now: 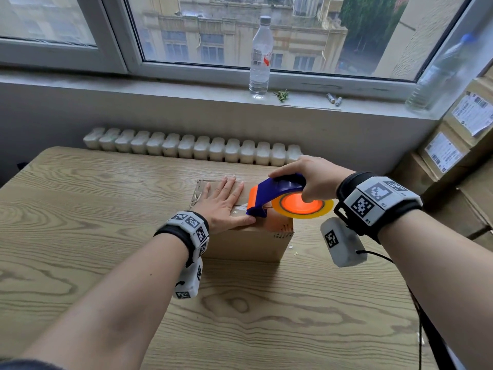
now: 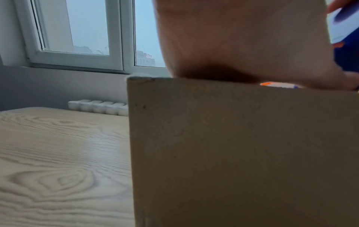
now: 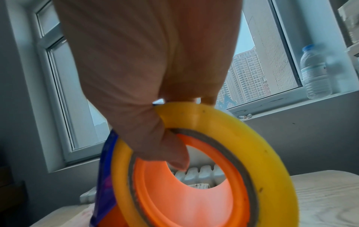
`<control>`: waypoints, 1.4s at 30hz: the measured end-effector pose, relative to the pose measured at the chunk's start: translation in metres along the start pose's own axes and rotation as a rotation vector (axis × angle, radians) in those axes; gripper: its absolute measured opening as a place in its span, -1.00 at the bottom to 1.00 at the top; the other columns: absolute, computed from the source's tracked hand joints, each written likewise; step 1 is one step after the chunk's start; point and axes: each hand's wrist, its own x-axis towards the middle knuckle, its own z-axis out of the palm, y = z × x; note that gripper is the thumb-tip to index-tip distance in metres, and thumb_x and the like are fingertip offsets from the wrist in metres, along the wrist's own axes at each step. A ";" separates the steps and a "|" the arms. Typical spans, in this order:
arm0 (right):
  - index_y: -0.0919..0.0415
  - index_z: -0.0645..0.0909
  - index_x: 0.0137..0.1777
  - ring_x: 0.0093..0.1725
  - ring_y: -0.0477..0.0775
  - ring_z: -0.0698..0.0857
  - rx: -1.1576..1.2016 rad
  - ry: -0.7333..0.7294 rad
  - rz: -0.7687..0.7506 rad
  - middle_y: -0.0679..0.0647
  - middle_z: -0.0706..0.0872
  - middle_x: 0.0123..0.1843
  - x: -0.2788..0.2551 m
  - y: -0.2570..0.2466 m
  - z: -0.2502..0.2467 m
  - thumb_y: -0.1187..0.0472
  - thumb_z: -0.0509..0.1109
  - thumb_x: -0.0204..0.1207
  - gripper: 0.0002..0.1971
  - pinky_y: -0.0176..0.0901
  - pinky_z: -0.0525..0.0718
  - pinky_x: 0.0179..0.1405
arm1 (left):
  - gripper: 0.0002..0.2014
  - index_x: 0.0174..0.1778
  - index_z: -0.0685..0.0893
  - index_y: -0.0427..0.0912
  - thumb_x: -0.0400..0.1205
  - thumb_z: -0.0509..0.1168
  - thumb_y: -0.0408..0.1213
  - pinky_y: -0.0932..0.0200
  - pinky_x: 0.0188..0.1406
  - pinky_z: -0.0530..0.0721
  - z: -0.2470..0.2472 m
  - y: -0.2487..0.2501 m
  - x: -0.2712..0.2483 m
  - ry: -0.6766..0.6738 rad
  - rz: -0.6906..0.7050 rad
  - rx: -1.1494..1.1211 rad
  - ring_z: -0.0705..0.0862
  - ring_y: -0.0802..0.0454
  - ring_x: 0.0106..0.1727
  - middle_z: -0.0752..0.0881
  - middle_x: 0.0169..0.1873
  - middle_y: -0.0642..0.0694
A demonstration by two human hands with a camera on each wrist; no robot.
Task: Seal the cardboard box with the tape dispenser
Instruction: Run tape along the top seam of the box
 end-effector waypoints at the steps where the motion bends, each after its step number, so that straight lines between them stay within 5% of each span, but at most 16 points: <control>1: -0.28 0.48 0.44 0.07 -0.01 0.43 0.000 -0.003 0.004 -0.15 0.42 -0.07 0.000 -0.001 0.000 0.54 0.29 0.29 -0.18 -0.11 0.55 0.03 | -0.05 0.64 -0.36 0.01 0.53 -0.09 0.45 -0.17 0.62 -0.39 0.001 0.000 0.000 0.011 0.004 0.002 -0.43 0.05 0.65 -0.41 0.64 -0.04; 9: -0.22 0.48 0.46 0.06 -0.03 0.45 0.017 -0.015 0.049 -0.31 0.34 -0.20 0.001 -0.005 -0.003 0.56 0.29 0.28 -0.18 -0.14 0.57 0.03 | 0.08 0.66 -0.33 -0.12 0.45 -0.03 0.51 -0.21 0.62 -0.37 0.002 0.007 0.010 0.046 0.060 -0.019 -0.39 0.06 0.66 -0.36 0.66 -0.06; 17: -0.27 0.48 0.44 0.07 -0.01 0.53 0.059 -0.036 0.035 -0.14 0.50 0.11 0.006 0.008 -0.006 0.52 0.39 0.22 -0.15 -0.12 0.63 0.01 | 0.44 0.65 -0.38 -0.17 0.17 0.44 0.41 -0.32 0.60 -0.34 -0.016 0.023 0.018 -0.093 0.045 0.028 -0.39 0.04 0.66 -0.36 0.66 -0.06; 24: -0.22 0.51 0.42 0.13 0.01 0.62 0.085 -0.092 -0.094 -0.08 0.65 0.23 0.014 0.020 -0.008 0.34 0.54 0.26 -0.27 -0.17 0.61 0.10 | 0.40 0.64 -0.39 -0.12 0.20 0.57 0.12 -0.27 0.63 -0.20 -0.020 0.033 0.017 -0.106 -0.056 0.106 -0.31 0.04 0.69 -0.32 0.67 -0.03; 28: -0.22 0.51 0.42 0.08 0.02 0.59 0.065 -0.096 -0.133 -0.01 0.62 0.24 0.015 0.032 -0.013 0.41 0.46 0.29 -0.27 -0.13 0.61 0.06 | 0.35 0.66 -0.33 -0.12 0.23 0.58 0.03 -0.26 0.65 -0.12 -0.023 0.038 0.015 -0.105 -0.080 0.105 -0.25 0.01 0.70 -0.27 0.67 -0.03; 33: -0.33 0.39 0.48 0.10 -0.01 0.52 0.047 -0.087 -0.159 -0.09 0.54 0.23 0.006 0.051 -0.017 0.45 0.42 0.26 -0.14 -0.18 0.54 0.05 | 0.30 0.69 -0.13 -0.05 0.17 0.61 0.02 -0.23 0.66 -0.07 -0.024 0.040 0.019 -0.077 -0.092 0.093 -0.14 -0.04 0.69 -0.16 0.67 -0.01; 42: -0.38 0.27 0.53 0.18 0.01 0.54 0.038 -0.083 -0.088 -0.12 0.52 0.33 -0.017 0.099 -0.018 0.44 0.44 0.22 -0.04 -0.16 0.56 0.08 | 0.38 0.66 -0.33 -0.02 0.19 0.61 0.02 -0.26 0.64 -0.07 -0.022 0.041 0.020 -0.094 -0.105 0.117 -0.21 -0.01 0.70 -0.24 0.68 0.00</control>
